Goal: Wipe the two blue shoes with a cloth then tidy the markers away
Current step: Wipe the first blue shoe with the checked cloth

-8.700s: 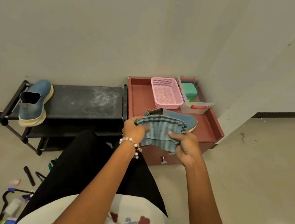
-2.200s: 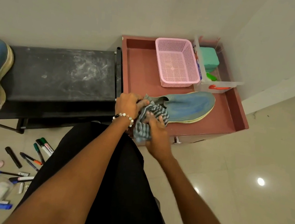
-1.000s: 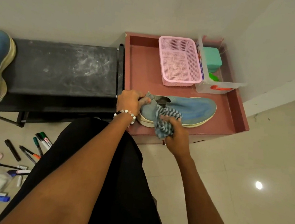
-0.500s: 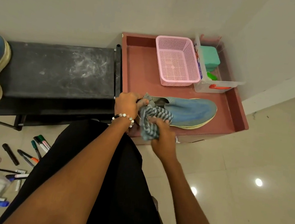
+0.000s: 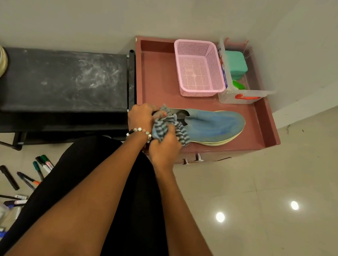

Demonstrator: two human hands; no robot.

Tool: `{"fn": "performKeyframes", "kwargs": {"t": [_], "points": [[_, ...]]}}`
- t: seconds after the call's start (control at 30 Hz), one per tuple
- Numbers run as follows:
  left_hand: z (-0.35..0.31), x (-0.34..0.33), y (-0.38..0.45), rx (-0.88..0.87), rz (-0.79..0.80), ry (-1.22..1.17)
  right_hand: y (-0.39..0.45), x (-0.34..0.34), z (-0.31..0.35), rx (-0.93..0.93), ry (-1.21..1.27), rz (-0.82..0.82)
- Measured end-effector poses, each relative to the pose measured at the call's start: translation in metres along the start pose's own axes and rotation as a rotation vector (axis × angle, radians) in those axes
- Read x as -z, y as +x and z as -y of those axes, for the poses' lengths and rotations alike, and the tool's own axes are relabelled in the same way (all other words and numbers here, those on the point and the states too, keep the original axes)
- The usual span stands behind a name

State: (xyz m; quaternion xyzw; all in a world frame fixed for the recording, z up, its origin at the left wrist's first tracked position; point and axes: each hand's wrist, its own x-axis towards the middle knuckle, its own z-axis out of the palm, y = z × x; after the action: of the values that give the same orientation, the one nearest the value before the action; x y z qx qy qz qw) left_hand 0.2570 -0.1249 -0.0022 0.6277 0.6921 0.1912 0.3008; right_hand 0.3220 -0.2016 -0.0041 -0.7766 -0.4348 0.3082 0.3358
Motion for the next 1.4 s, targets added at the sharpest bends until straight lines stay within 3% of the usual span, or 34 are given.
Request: {"fn": "performKeyframes", "kwargs": {"t": [0.13,0.23,0.3,0.43,0.5,0.6,0.67,0.73,0.83,0.97,1.07,1.17,1.27,1.4], "points": [[0.004,-0.001,0.002,-0.037,-0.004,0.005,-0.001,0.036,-0.042,0.394,-0.095,0.116],[0.003,-0.002,0.0,-0.041,-0.006,-0.023,0.013,0.066,-0.072,0.493,-0.108,0.105],[0.0,0.0,-0.002,-0.024,-0.002,-0.038,0.019,0.079,-0.082,0.433,-0.092,0.029],[-0.005,0.003,-0.007,0.001,0.004,-0.03,0.032,0.085,-0.066,0.056,0.006,-0.073],[-0.003,0.0,-0.012,0.03,0.0,-0.083,0.038,0.086,-0.047,-0.129,0.225,-0.167],[0.0,-0.005,-0.024,0.01,0.021,-0.21,0.04,0.098,-0.021,-0.365,0.767,-0.333],[0.0,-0.01,-0.029,-0.089,0.005,-0.214,0.032,0.106,-0.014,-0.369,0.996,-0.406],[-0.005,-0.012,-0.034,-0.257,-0.127,-0.063,0.024,0.106,-0.012,-0.313,1.035,-0.445],[-0.006,-0.013,-0.037,-0.48,-0.277,0.213,0.014,0.087,-0.021,-0.14,0.765,-0.342],[0.005,-0.024,-0.043,-0.637,-0.204,0.458,0.015,0.052,-0.055,0.361,-0.181,0.12],[0.0,-0.021,-0.05,-0.562,-0.051,0.673,0.03,0.059,-0.074,0.469,-0.44,0.276],[-0.001,-0.024,-0.053,-0.447,0.14,0.835,0.045,0.083,-0.089,0.495,-0.556,0.238],[-0.003,-0.03,-0.059,-0.42,0.186,0.893,0.045,0.096,-0.089,0.421,-0.575,0.084],[-0.004,-0.032,-0.06,-0.389,0.196,0.864,0.024,0.049,-0.051,0.147,-0.29,-0.135]]}}
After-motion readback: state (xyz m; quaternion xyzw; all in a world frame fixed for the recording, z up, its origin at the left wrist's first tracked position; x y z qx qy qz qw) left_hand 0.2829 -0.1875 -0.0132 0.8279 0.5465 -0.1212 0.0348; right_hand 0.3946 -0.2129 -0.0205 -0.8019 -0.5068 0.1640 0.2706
